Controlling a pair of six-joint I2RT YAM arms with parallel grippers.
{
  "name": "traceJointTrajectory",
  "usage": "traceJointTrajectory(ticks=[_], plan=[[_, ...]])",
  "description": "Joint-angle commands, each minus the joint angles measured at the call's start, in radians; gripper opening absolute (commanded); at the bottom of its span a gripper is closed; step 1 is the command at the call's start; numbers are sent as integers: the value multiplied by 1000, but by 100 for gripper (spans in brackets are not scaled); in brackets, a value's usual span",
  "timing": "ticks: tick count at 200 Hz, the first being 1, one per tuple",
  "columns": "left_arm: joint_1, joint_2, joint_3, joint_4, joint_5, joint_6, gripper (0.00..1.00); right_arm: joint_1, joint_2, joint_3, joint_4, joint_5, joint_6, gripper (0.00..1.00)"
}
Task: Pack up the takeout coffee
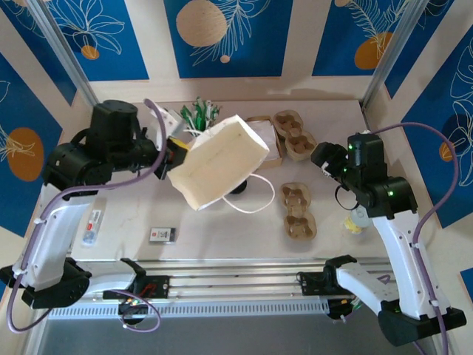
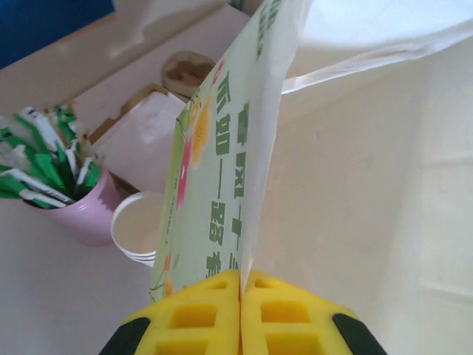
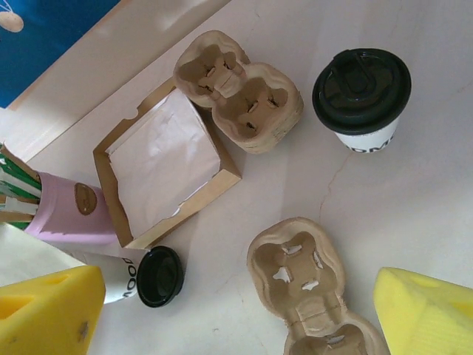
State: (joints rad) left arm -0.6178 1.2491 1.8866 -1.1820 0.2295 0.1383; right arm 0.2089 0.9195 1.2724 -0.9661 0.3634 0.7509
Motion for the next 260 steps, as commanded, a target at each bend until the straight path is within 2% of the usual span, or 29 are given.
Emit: traceJointTrajectory(ticks=[1, 21, 55, 89, 163, 223, 260], plan=[[-72, 29, -25, -77, -18, 189, 0, -30, -8, 8, -2, -86, -40, 94], [-111, 36, -80, -91, 42, 262, 0, -44, -3, 8, -6, -89, -55, 93], [-159, 50, -170, -98, 72, 334, 0, -68, -2, -18, 3, -124, -81, 92], [-213, 101, -199, -101, -3, 396, 0, -88, 2, -65, 20, -189, -103, 90], [-223, 219, -191, -85, -76, 436, 0, -90, 51, -208, -9, -234, -135, 85], [-223, 275, -175, -39, -136, 453, 0, -14, 42, -390, 38, -182, -90, 84], [-224, 301, -157, -11, -153, 472, 0, -7, 62, -452, 68, -167, -84, 84]])
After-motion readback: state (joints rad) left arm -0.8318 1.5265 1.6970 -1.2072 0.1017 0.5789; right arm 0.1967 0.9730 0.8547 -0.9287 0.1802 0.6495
